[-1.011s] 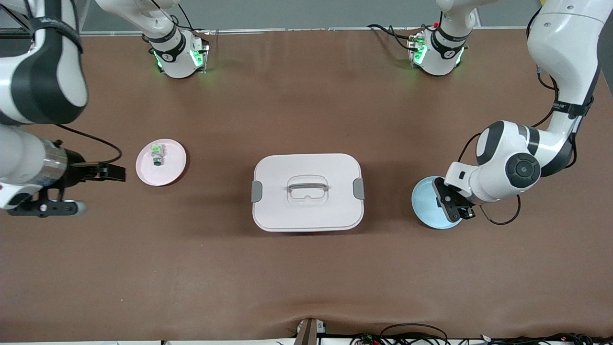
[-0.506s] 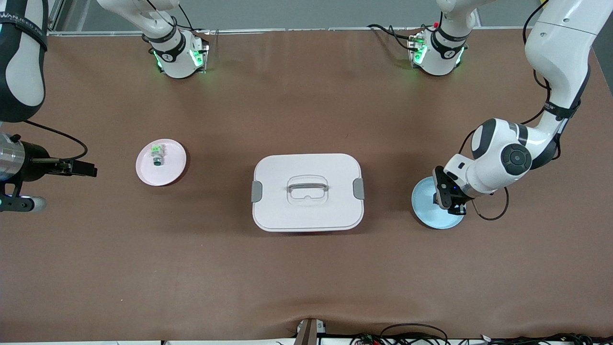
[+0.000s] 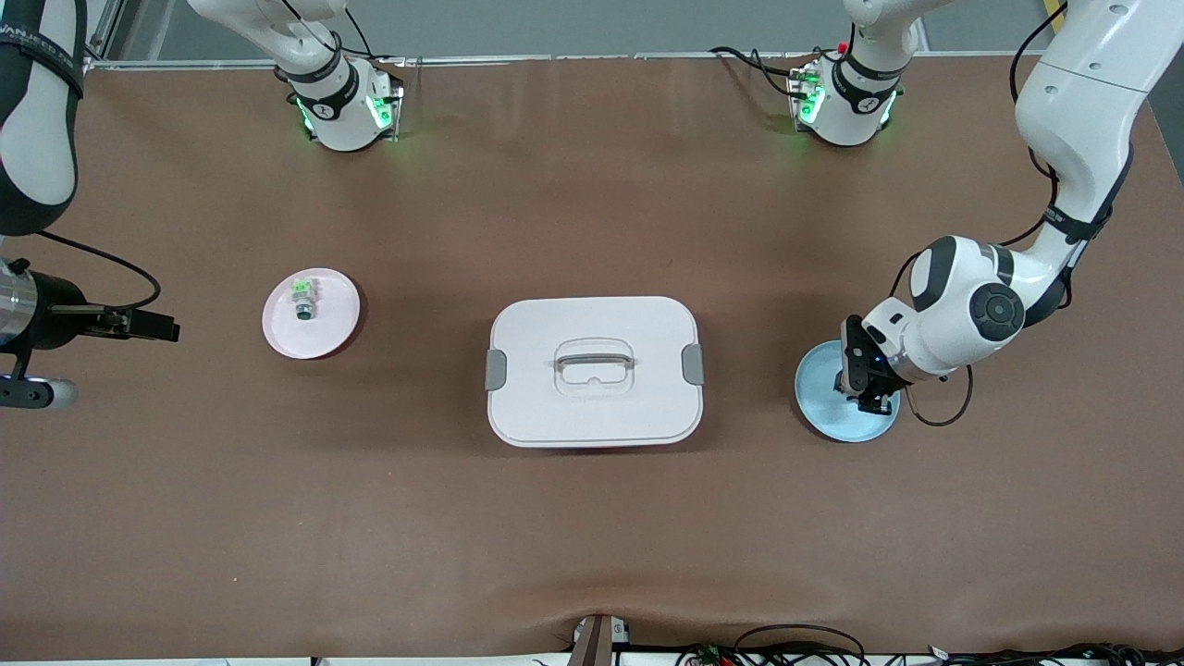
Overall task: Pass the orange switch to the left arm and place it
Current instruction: 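Lower the switch onto the blue plate and open the left gripper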
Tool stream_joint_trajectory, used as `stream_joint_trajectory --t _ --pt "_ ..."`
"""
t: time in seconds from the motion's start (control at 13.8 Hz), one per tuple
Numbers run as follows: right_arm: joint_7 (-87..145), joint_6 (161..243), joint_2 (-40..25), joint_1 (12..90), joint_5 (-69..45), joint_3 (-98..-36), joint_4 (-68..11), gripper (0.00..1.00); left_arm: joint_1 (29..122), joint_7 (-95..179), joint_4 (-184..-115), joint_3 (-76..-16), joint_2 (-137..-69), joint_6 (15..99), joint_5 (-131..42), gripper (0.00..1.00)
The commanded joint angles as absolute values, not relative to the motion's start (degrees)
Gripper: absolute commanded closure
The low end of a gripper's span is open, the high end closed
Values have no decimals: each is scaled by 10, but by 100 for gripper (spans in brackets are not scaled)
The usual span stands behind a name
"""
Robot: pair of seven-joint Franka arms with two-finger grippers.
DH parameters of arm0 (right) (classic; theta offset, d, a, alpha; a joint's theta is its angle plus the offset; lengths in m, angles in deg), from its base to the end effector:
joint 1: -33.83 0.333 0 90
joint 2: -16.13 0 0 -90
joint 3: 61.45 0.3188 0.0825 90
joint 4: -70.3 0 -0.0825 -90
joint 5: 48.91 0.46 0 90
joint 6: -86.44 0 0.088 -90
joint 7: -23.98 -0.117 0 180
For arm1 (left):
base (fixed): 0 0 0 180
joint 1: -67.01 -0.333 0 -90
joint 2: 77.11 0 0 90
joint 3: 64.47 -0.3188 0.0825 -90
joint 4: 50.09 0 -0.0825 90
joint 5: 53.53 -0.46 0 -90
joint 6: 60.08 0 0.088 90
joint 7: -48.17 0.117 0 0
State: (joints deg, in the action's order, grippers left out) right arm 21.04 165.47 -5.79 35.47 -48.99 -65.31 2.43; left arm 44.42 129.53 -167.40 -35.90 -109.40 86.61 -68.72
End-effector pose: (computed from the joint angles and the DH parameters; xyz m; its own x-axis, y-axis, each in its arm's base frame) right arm 0.7194 -0.0191 0.5513 0.9788 -0.0894 -0.1843 -0.0842 -0.9958 0.0360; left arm 0.6363 -0.0810 0.1257 -0.1058 -0.9881 0.1119 -0.9942 0.1031 -0.0297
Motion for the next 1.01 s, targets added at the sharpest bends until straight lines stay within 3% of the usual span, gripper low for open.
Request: stream_joint_trajectory --t 0.0,0.07,0.14,0.22,0.94 --pt "205 1648 -26 343 -493 -643 24 0 440 1300 -1681 -354 -1087 877 -698 81" --pt "201 1648 -11 343 -492 -642 23 0 440 1296 -1681 -354 -1087 877 -698 59" --pt "198 1653 2 344 -495 -641 22 0 439 1297 -1680 -354 -1087 877 -698 8" --pt "193 1656 8 345 -498 -641 22 0 439 1291 -1680 -354 -1087 878 -698 0" --pt "176 1644 50 339 -490 -640 2 0 442 1148 -1641 -348 -1055 845 -691 0"
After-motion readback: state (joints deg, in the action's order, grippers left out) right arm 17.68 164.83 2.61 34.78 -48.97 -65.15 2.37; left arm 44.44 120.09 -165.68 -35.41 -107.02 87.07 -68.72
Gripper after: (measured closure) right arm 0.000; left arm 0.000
